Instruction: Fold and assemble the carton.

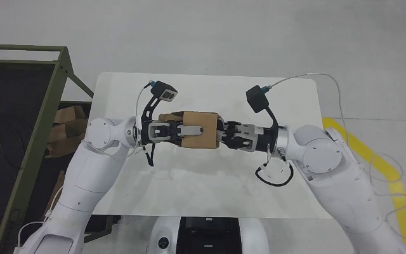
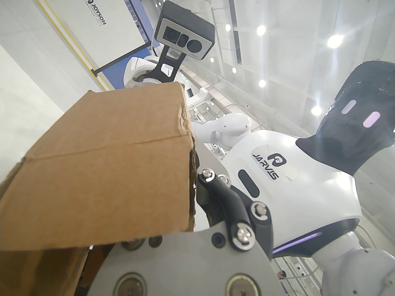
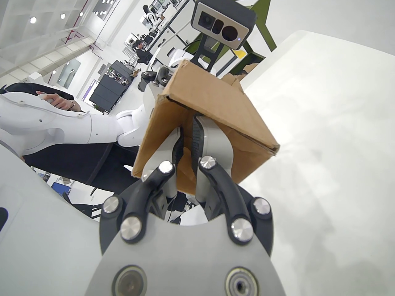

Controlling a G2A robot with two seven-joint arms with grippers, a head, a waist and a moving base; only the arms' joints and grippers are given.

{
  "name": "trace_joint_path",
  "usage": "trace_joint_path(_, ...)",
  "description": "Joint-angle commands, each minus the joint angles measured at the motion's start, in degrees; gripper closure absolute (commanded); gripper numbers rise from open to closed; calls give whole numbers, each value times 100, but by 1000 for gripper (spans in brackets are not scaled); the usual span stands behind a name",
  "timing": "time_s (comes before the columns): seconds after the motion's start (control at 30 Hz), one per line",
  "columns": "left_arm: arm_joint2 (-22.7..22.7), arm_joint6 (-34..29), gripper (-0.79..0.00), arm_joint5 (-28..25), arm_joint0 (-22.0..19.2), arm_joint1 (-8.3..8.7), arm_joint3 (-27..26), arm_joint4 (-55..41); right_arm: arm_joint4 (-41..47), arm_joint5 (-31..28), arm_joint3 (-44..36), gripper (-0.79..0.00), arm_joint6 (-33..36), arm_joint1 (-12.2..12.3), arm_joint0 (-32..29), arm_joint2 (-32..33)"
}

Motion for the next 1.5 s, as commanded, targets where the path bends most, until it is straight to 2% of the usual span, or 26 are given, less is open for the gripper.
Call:
trace_joint_path(0.0,-3,6,0,-4,7,0,-3,-1,-16,3,-5,-55,-17,-3,-5,-5)
trace_joint_path(0.57,-77,97,0,-74,106,2,-59,-17,15,-154,-79,-55,-77,-6,-91,53)
trace_joint_path(0.83,-136,141,0,-118,190,7,-109,-17,71,-349,-125,-22,-327,30,-386,319)
trace_joint_path(1.47,-201,304,0,-179,263,-1,-142,-47,199,-732,-266,-49,-668,95,-930,825)
